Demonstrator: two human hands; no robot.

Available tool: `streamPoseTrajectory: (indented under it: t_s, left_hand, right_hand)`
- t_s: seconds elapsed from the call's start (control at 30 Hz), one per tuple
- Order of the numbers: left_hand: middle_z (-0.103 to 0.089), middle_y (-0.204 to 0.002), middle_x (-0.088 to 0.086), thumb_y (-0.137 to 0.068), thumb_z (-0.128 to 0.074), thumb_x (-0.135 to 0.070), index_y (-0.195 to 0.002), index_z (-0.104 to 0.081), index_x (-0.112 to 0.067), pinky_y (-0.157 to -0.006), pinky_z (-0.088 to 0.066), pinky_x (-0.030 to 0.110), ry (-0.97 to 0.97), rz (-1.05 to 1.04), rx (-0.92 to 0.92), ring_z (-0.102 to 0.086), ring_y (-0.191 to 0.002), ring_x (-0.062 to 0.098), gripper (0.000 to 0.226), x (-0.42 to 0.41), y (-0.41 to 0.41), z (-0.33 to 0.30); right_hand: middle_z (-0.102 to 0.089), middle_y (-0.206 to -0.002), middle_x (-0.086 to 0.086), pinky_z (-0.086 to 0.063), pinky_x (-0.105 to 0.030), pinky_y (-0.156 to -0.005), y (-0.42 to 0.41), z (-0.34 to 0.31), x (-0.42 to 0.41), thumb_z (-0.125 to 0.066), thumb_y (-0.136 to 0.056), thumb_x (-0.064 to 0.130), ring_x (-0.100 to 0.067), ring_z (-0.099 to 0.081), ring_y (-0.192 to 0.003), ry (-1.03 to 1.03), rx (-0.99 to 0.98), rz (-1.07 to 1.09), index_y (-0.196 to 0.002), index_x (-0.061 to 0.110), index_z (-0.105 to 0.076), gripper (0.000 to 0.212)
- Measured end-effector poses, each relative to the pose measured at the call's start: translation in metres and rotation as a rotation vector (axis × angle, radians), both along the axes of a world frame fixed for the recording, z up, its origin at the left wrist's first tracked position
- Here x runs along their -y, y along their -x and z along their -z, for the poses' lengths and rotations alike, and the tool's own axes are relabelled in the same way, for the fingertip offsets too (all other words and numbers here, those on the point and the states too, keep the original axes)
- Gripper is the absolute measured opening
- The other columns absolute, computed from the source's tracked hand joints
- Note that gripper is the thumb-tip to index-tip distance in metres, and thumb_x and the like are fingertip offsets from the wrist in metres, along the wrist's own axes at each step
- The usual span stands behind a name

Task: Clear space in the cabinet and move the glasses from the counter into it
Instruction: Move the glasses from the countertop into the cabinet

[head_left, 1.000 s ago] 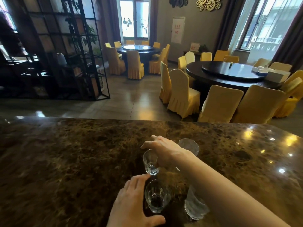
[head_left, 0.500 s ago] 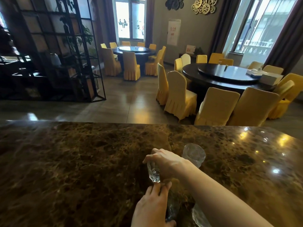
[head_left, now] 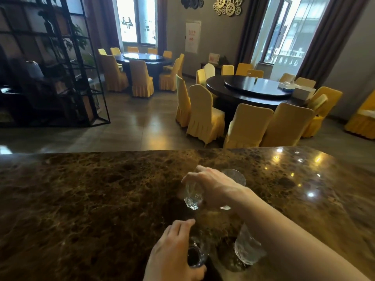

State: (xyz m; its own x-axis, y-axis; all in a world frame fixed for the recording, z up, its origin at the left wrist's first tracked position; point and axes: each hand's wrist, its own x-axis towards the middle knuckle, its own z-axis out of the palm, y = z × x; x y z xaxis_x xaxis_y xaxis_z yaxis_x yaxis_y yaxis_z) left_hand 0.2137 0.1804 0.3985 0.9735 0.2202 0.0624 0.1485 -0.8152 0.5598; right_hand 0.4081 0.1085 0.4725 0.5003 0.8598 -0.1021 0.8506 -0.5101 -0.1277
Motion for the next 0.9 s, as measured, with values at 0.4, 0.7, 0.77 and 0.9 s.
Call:
streamPoseTrajectory:
  t_s: [0.4,0.7,0.77,0.9]
  left_hand:
    - [-0.041,-0.130,-0.030,-0.060,-0.077,-0.063,-0.141,-0.038,-0.039,-0.104,-0.040,0.021,-0.110,-0.124,0.131,-0.043,-0.121,-0.003,0.093,0.018,0.077,-0.030]
    - [-0.048,-0.125,-0.025,-0.055,-0.083,-0.063,-0.135,-0.047,-0.038,-0.096,-0.048,0.023,-0.173,-0.242,0.092,-0.054,-0.112,0.002,0.091,0.120,0.134,-0.037]
    - [-0.047,-0.125,-0.027,-0.054,-0.083,-0.063,-0.134,-0.047,-0.039,-0.094,-0.049,0.022,-0.163,-0.245,0.067,-0.054,-0.111,0.002,0.092,0.141,0.148,-0.036]
    - [-0.046,-0.122,-0.028,-0.052,-0.083,-0.065,-0.133,-0.046,-0.040,-0.092,-0.049,0.021,-0.170,-0.248,0.019,-0.054,-0.107,0.001,0.092,0.171,0.168,-0.036]
  right_hand:
    - [-0.050,-0.116,0.010,-0.057,-0.034,-0.081,0.090,-0.071,0.112,-0.091,-0.063,0.043,-0.012,-0.054,-0.099,-0.046,0.071,0.024,-0.133,0.050,-0.047,0.083]
    - [-0.052,-0.119,0.007,-0.054,-0.035,-0.085,0.164,-0.044,0.224,-0.090,-0.064,0.045,-0.017,-0.056,-0.105,-0.079,0.001,-0.052,-0.137,0.047,-0.045,0.086]
    - [-0.051,-0.116,0.007,-0.055,-0.035,-0.084,0.179,-0.036,0.245,-0.090,-0.065,0.044,-0.016,-0.056,-0.102,-0.080,-0.017,-0.058,-0.138,0.047,-0.046,0.085]
    - [-0.051,-0.117,0.008,-0.054,-0.035,-0.084,0.202,-0.022,0.276,-0.088,-0.064,0.046,-0.016,-0.057,-0.102,-0.073,-0.028,-0.057,-0.136,0.045,-0.047,0.083]
